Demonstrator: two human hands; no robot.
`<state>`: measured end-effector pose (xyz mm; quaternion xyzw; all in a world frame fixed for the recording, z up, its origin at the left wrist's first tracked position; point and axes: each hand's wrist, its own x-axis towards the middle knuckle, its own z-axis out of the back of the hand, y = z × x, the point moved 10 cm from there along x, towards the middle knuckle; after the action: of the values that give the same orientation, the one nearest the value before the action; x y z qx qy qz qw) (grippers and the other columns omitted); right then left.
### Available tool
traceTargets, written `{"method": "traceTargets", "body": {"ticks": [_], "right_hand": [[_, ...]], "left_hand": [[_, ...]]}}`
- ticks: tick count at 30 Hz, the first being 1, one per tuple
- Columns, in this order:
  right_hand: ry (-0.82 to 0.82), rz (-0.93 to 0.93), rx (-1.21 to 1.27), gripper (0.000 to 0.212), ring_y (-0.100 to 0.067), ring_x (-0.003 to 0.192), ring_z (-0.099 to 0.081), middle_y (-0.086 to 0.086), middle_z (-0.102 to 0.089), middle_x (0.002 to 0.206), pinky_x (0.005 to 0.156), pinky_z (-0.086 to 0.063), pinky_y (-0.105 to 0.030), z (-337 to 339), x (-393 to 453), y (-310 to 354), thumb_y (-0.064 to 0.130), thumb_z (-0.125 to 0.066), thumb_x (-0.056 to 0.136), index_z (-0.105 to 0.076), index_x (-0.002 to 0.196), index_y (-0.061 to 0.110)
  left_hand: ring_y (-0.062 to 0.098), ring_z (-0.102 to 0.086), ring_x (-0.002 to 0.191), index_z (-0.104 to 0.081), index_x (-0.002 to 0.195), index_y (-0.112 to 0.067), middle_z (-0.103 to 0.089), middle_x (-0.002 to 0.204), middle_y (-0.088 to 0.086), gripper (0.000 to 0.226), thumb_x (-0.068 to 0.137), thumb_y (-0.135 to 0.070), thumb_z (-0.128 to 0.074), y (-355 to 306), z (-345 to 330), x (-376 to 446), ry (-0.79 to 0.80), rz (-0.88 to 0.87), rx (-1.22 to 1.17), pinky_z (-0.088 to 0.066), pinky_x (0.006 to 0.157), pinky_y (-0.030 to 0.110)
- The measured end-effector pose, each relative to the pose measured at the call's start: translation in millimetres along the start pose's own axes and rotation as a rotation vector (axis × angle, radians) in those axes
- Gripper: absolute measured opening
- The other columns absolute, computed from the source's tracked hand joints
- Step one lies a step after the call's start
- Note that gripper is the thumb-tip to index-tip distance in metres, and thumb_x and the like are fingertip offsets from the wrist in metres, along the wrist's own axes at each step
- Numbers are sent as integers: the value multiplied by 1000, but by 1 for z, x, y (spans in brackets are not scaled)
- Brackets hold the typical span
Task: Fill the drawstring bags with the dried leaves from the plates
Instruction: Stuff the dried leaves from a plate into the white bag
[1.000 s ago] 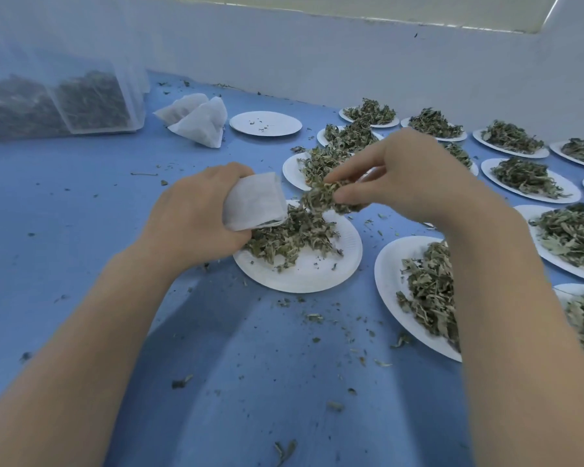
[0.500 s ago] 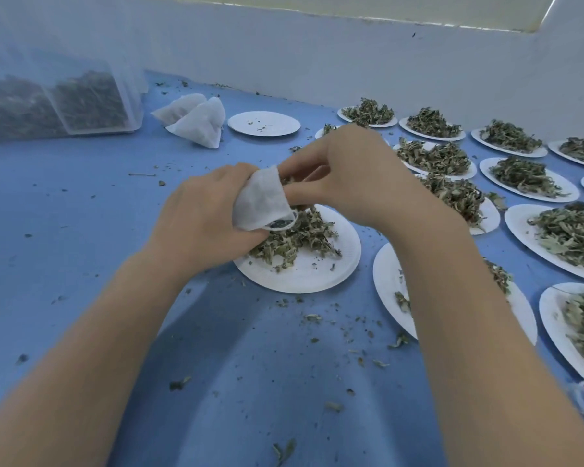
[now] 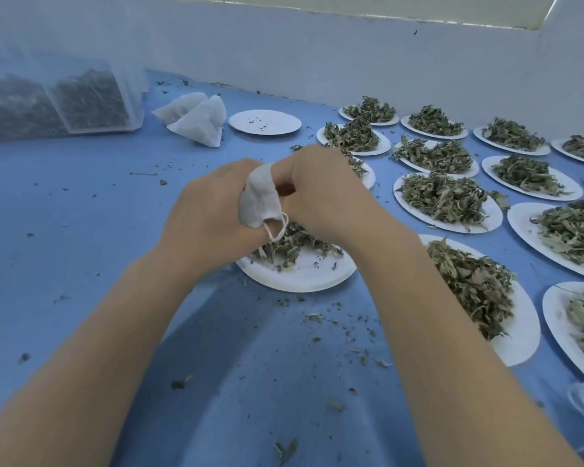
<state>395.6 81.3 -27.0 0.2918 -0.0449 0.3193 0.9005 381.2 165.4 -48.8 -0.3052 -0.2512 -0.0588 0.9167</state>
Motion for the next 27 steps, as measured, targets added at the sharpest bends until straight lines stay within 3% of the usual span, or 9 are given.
{"method": "traceTargets", "body": {"ticks": [2,5,7,10,13,15,20,24,27], "right_hand": [[109,10,-20,35,-6,47,-38,8,-42,51,47,-30,-19,-11,-1,2,3,-54,82,-55,57,27],[201,22,83,31,-3,51,-43,11,-49,53,53,-33,-16,-12,-5,-1,7,-56,87,-58,63,27],[138,42,179,25,2,59,-56,18,-63,62,59,-43,-14,0,-7,-3,8,-63,85,-69,75,30],[-37,29,332,22,-4,73,-68,12,-73,75,76,-56,-27,23,-9,-11,9,-73,76,-76,87,28],[-137,33,316,21,5,65,-63,17,-68,67,68,-49,-11,31,-7,-13,10,-76,72,-75,82,28],[-100,41,200,22,8,67,-60,16,-69,71,65,-45,-7,23,-4,-7,10,-72,75,-75,88,27],[77,43,194,18,-8,79,-67,2,-73,83,75,-51,-21,-4,-3,3,9,-66,78,-75,90,19],[111,18,286,28,-10,94,-67,1,-73,96,89,-51,-38,1,-5,-4,6,-69,77,-72,102,17],[72,-4,309,28,-3,89,-68,7,-74,93,88,-53,-32,9,-7,-10,4,-69,78,-73,101,21]], "left_hand": [[6,-42,68,-56,88,-28,-50,68,-21,37,52,-36,-52,-2,0,0,10,-38,9,-34,61,6],[3,-48,77,-59,102,-29,-54,76,-20,59,49,-53,-50,-1,3,1,16,-53,15,-38,64,16],[7,-53,79,-57,100,-34,-57,78,-18,59,48,-62,-47,0,5,1,4,-32,4,-42,69,26],[9,-55,78,-47,78,-43,-56,73,-22,32,55,-62,-57,4,6,1,-3,14,-8,-44,68,29],[11,-57,79,-50,81,-40,-58,75,-19,31,58,-56,-61,4,6,1,-17,27,-28,-46,69,31],[8,-56,79,-55,89,-33,-59,78,-19,39,57,-55,-60,5,6,1,-33,38,-35,-44,69,25],[-2,-49,74,-56,96,-29,-54,73,-21,51,52,-54,-50,-3,7,1,-35,-79,-38,-36,65,3],[3,-51,80,-54,107,-33,-58,86,-17,57,56,-55,-66,4,10,2,12,-85,-20,-42,64,21],[17,-55,87,-55,110,-32,-59,92,-13,54,62,-31,-79,15,11,5,44,-55,83,-41,70,31]]}}
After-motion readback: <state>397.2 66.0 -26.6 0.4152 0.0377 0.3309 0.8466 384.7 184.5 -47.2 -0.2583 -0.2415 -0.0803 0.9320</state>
